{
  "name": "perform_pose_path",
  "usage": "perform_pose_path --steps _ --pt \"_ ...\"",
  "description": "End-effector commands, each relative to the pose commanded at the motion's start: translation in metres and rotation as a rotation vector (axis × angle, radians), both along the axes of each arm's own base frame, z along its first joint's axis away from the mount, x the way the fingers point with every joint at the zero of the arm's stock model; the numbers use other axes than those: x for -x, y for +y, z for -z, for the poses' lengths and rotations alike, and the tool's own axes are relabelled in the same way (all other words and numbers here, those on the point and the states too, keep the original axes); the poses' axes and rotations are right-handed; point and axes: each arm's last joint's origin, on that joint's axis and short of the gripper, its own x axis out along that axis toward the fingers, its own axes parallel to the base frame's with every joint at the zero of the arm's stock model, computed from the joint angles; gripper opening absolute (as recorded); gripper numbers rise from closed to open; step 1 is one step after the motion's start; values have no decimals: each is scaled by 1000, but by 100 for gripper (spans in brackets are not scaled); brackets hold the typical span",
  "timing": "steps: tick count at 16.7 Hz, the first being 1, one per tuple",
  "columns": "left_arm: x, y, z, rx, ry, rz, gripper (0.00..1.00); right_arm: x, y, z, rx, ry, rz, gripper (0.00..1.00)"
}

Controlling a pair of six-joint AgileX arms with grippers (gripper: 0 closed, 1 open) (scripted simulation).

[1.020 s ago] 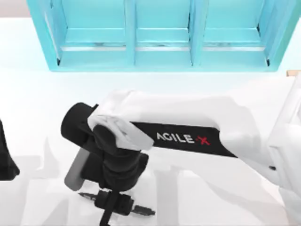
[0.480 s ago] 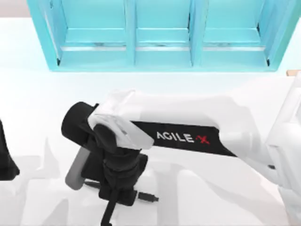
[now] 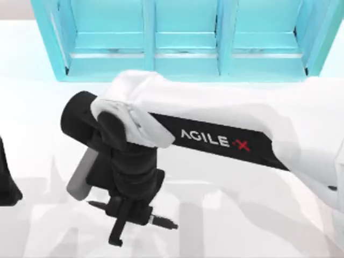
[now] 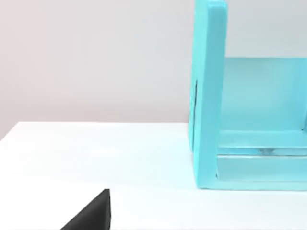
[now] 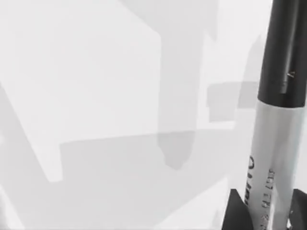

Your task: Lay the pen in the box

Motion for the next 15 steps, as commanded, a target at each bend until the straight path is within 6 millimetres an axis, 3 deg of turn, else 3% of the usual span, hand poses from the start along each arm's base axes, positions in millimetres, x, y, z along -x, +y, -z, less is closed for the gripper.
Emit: perform_pose_path --steps 5,10,13,15 --pt "0 0 0 0 0 0 100 5 -1 -48 -4 -5 -18 0" --pt "0 0 0 0 0 0 100 4 -2 -49 -3 -4 -13 0" --pt "0 0 0 0 0 0 100 -19 -20 -47 22 7 117 0" --pt "0 0 0 0 0 0 100 -49 -49 -46 50 18 307 0"
